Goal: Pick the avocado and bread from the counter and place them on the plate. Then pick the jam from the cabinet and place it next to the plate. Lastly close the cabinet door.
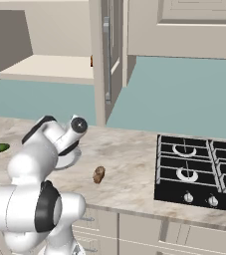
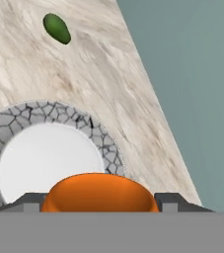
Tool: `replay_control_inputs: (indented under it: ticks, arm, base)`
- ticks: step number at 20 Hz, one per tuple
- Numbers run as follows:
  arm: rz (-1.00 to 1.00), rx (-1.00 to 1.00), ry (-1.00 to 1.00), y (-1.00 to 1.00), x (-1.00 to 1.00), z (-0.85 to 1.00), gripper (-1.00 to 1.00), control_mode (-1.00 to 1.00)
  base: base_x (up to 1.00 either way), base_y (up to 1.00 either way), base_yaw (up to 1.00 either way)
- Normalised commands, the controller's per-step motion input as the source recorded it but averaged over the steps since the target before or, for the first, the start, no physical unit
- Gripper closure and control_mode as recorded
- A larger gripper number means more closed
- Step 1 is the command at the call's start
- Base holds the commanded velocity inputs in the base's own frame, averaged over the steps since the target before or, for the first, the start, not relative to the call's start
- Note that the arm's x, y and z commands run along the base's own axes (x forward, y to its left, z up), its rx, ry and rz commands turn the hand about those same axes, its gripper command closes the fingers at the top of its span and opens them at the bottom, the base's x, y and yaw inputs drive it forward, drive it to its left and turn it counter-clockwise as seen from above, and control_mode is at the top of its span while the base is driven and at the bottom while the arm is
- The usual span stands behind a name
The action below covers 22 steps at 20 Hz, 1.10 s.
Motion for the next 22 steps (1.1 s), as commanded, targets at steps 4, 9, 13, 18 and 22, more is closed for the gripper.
replay_control_inputs:
  ticks: [4,9,13,18,22]
  arm:
    - [0.0,-0.01,0.0,-0.28,0.14,-0.19,1.0,-1.0]
    - [0.0,0.0,0.0,-0.31,0.17,-0.15,1.0,-1.0]
    - [0.0,0.0,0.0,-0.28,0.26,-0.19,1.0,-1.0]
    - [0.0,0.0,0.0,-0.24,0.23,-0.2,1.0,-1.0]
    - [0.01,0.0,0.0,-0.19,0.13,-0.27,1.0,-1.0]
  base:
    - [0.0,0.0,0.0]
    - [0.0,0.0,0.0]
    - [0.0,0.0,0.0]
    - [0.0,0.0,0.0]
    - [0.0,0.0,0.0]
